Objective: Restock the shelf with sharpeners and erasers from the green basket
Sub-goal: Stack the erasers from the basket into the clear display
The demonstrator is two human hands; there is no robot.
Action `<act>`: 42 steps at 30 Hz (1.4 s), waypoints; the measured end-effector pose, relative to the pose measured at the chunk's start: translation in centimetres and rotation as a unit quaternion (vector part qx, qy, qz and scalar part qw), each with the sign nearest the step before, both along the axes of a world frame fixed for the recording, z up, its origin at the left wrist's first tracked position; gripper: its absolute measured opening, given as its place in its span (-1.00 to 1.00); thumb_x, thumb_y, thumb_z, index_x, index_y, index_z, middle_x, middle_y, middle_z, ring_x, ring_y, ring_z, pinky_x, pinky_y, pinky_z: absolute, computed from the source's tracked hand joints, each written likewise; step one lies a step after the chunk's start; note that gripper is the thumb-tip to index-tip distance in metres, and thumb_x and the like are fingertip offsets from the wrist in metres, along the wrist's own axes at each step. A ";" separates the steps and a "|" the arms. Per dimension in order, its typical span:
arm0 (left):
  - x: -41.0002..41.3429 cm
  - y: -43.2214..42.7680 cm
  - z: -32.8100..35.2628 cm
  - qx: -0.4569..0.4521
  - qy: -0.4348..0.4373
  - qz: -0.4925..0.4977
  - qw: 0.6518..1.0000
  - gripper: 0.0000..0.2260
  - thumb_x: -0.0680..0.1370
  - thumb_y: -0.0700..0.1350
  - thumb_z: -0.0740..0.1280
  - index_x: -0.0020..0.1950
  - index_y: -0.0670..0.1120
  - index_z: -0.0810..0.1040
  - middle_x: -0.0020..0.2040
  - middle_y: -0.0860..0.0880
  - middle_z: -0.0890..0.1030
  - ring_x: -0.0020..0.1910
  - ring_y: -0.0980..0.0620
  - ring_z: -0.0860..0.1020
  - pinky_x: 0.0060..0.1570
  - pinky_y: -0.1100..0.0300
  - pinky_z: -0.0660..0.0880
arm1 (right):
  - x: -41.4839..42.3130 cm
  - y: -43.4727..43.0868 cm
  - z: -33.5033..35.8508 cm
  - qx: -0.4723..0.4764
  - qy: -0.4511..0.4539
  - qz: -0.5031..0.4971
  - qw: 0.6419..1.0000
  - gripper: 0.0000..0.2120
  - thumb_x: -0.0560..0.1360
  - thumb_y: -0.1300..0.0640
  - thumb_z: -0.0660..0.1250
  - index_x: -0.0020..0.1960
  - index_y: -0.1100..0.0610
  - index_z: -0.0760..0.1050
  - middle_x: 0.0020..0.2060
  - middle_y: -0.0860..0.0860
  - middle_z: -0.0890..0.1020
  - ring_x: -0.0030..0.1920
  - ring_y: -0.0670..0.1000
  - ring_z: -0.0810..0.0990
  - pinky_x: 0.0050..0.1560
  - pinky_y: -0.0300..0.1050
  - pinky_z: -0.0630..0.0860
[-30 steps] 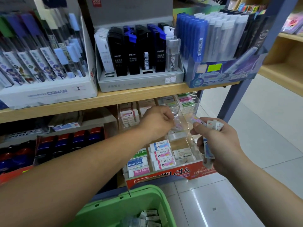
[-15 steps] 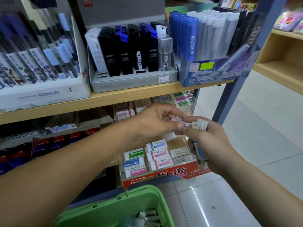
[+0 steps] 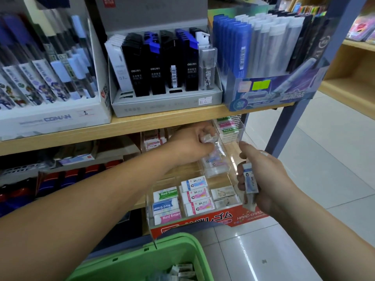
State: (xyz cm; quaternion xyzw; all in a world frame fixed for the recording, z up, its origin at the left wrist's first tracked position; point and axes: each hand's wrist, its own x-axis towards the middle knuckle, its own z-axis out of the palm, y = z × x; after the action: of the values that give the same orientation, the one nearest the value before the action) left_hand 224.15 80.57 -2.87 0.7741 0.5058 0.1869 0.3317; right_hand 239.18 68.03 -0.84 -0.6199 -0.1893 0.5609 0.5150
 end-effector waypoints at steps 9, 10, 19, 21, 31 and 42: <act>0.5 0.0 -1.9 0.123 0.143 0.015 0.982 -0.84 0.51 0.12 0.50 -0.14 0.07 0.62 -0.17 0.14 0.65 -0.14 0.08 0.62 -0.25 0.19 0.51 | 0.8 -0.3 0.3 0.076 0.166 0.078 0.980 -0.72 0.51 0.43 0.10 -0.06 0.12 0.48 -0.52 0.01 0.58 -0.55 -0.06 0.58 -0.54 -0.20 0.50; 0.5 -0.1 -1.7 0.143 0.179 -0.001 0.974 -0.84 0.54 0.13 0.46 -0.11 0.06 0.65 -0.16 0.13 0.66 -0.14 0.07 0.62 -0.24 0.19 0.52 | 0.7 -0.3 0.4 0.085 0.168 0.078 0.979 -0.70 0.51 0.45 0.09 -0.04 0.11 0.48 -0.52 0.00 0.60 -0.54 -0.06 0.59 -0.54 -0.20 0.51; 0.1 -2.8 -0.5 0.171 0.098 -0.034 0.980 -0.85 0.61 -0.09 0.33 0.01 0.05 0.70 -0.04 0.11 0.61 -0.06 0.06 0.60 -0.10 0.13 0.56 | 0.7 -0.3 0.3 0.160 0.227 0.036 0.960 -0.68 0.51 0.46 0.07 0.05 0.13 0.45 -0.39 0.08 0.64 -0.45 0.00 0.63 -0.49 -0.16 0.55; 0.1 -4.9 0.3 0.028 -0.045 -0.033 0.998 -0.87 0.62 -0.06 0.38 0.13 0.07 0.68 -0.03 0.14 0.66 -0.09 0.16 0.63 -0.11 0.17 0.56 | 0.7 -0.4 0.2 0.177 0.250 0.034 0.951 -0.67 0.49 0.45 0.02 0.07 0.15 0.41 -0.37 0.10 0.63 -0.43 0.02 0.64 -0.46 -0.13 0.57; -1.5 -7.7 -0.4 -0.186 -0.155 -0.043 0.969 -0.66 0.48 -0.25 0.56 0.24 -0.06 0.66 0.05 -0.15 0.71 -0.15 0.07 0.64 -0.29 0.30 0.54 | 0.8 0.1 -0.7 0.173 0.196 -0.013 0.965 -0.62 0.38 0.49 0.05 0.01 0.12 0.43 -0.32 0.07 0.53 -0.23 0.08 0.58 -0.26 -0.03 0.62; -2.0 -6.5 -0.2 -0.095 -0.105 -0.019 0.990 -0.81 0.56 -0.25 0.48 0.06 0.04 0.69 0.00 -0.16 0.67 -0.13 -0.06 0.69 -0.05 0.05 0.70 | 2.2 0.2 -2.0 0.117 -0.020 -0.020 0.993 -0.73 0.62 0.35 0.35 0.23 0.06 0.51 0.09 0.14 0.63 0.02 0.18 0.74 -0.04 0.17 0.72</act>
State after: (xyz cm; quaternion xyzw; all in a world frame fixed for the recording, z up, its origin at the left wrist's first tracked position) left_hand 222.18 74.07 -3.05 0.7247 0.4688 0.2113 0.4588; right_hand 241.42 68.27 -2.87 -0.5701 -0.2518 0.5115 0.5916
